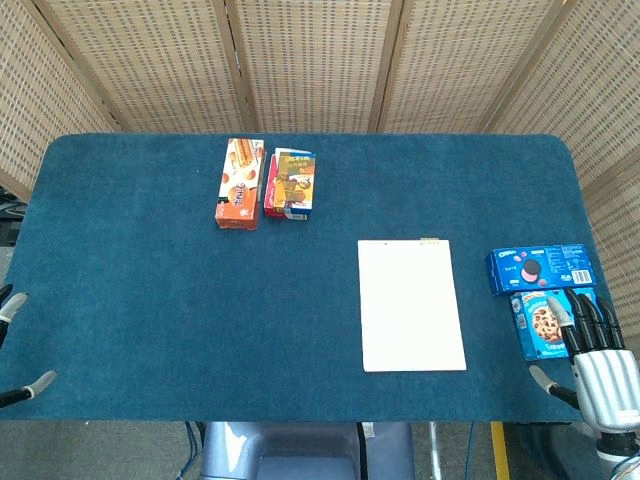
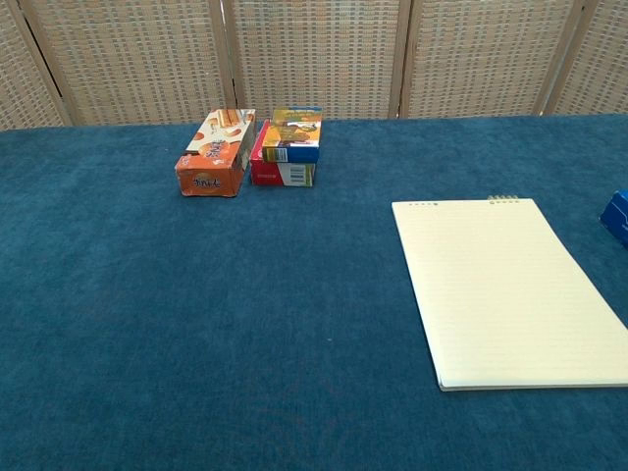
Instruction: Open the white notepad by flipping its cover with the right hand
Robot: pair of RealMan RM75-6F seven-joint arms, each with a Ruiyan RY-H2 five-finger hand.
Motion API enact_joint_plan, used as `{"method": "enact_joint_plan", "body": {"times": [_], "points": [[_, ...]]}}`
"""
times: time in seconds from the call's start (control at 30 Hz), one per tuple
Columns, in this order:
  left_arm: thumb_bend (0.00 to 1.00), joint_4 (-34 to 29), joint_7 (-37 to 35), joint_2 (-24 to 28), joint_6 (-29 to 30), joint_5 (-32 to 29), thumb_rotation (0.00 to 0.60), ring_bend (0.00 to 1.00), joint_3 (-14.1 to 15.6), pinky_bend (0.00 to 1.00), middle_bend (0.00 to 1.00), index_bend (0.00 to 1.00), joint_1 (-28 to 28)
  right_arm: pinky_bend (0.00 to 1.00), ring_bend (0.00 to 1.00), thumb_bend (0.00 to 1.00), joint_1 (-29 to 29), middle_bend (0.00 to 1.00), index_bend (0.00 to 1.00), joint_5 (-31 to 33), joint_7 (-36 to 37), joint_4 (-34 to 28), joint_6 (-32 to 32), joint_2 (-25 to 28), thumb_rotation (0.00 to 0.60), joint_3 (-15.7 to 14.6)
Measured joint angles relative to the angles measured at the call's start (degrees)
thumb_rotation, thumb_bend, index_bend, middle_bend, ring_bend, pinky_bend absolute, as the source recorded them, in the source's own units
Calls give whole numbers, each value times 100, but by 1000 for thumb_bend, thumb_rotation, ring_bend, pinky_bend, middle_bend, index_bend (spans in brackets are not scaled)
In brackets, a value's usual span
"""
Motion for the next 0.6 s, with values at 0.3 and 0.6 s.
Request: {"method": "enact_joint_plan", "body": {"times": [0.3, 0.6], "points": [[0, -35, 116, -37, -73, -17, 600, 0, 5, 0, 0, 0, -22, 0, 0, 0, 46, 0, 0, 10, 8, -35, -173, 25, 600, -58], [0, -64, 213, -64, -54, 64, 600, 0, 27, 0, 0, 0, -14, 0, 0, 139, 410, 0, 0, -371, -23, 348, -836, -168, 600, -254]]}}
